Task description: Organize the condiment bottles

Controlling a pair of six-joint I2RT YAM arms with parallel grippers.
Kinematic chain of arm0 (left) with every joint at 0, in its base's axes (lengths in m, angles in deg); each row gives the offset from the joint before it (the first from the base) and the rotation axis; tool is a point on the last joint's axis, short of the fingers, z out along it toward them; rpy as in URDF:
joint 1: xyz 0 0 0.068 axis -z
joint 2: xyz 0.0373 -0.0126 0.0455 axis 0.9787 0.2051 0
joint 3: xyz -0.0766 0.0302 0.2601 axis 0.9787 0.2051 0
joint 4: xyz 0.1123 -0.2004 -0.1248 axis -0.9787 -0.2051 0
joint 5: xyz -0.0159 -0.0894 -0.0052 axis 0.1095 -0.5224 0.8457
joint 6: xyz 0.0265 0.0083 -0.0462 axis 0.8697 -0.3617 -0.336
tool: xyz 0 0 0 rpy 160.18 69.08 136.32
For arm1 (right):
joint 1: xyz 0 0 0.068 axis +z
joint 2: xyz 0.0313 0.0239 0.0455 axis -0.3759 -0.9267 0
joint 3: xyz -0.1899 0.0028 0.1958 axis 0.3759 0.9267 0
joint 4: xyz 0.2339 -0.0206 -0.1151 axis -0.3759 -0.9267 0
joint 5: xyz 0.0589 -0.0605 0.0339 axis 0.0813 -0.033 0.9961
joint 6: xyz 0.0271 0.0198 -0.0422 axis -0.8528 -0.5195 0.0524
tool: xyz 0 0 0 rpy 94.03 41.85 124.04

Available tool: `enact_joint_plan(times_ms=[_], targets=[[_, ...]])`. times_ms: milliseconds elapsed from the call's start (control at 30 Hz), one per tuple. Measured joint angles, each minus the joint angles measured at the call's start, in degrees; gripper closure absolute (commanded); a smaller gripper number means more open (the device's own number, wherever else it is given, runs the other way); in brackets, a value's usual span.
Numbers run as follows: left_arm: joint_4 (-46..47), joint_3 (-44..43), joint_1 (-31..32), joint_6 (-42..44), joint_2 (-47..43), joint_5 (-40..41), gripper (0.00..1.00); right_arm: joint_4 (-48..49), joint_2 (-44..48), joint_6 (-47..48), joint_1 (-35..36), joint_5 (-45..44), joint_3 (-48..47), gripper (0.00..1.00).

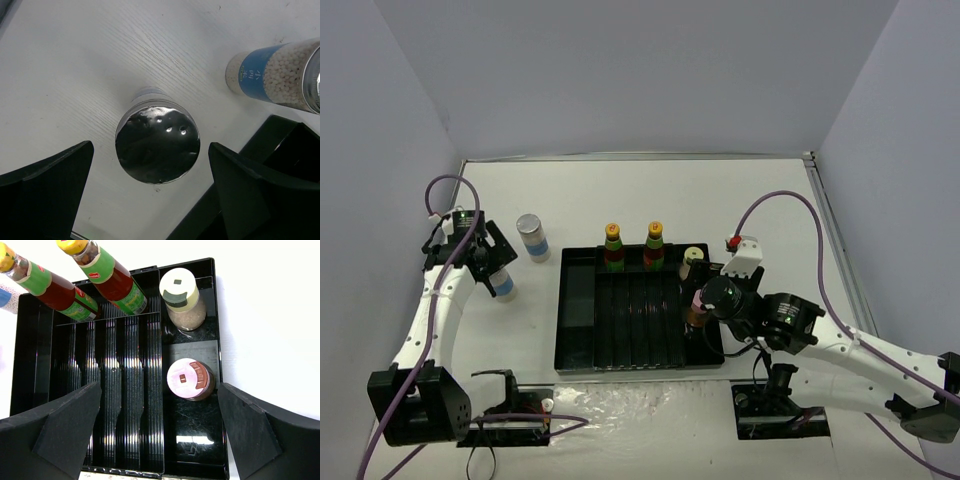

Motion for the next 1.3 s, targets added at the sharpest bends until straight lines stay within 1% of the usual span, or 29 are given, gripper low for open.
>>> enact_joint_plan(times_ms=[200,300,400,433,500,533,600,667,733,800,1033,1300], targets=[[0.9,0.0,-1.4,-0.2,2.3,-1.7,0.04,0.0,0.7,0.0,0.0,0.0,0.2,0.01],[1.4,0.0,-1.6,-0.4,3.8,-2.8,0.08,0.0,1.0,-0.1,0.1,0.0,0.3,0.01],[1.7,0.0,-1.7,-0.5,4.9,-3.7,0.14,0.0,1.1,-0.1,0.3,0.0,0.6,0.01],[1.7,0.0,-1.7,-0.5,4.9,-3.9,0.17,0.0,1.1,-0.1,0.3,0.0,0.7,0.01],[1.8,0.0,-1.7,-0.6,4.9,-4.2,0.27,0.0,1.1,-0.2,0.3,0.0,0.8,0.01],[1.8,0.0,-1.7,-0.7,4.9,-4.3,0.34,0.0,1.1,-0.2,0.3,0.0,1.0,0.01],[1.8,0.0,-1.7,-0.8,4.9,-4.4,0.53,0.0,1.2,-0.3,0.3,0.0,1.2,0.02],[1.8,0.0,-1.7,-1.1,4.8,-4.5,0.77,0.0,1.2,-0.3,0.3,0.0,1.4,0.02],[1.7,0.1,-1.7,-1.4,4.7,-4.6,0.97,-0.1,1.2,-0.3,0.3,0.0,1.6,0.02],[1.7,0.1,-1.7,-1.6,4.7,-4.7,1.00,0.0,1.2,-0.4,0.3,0.0,1.7,0.02],[0.6,0.3,-1.7,-2.0,3.4,-5.9,1.00,0.0,1.6,-0.6,0.3,0.0,2.4,0.02],[-5.3,-0.8,-1.0,-1.1,-4.1,-5.8,1.00,0.0,1.2,-0.7,0.3,-0.3,2.5,0.02]])
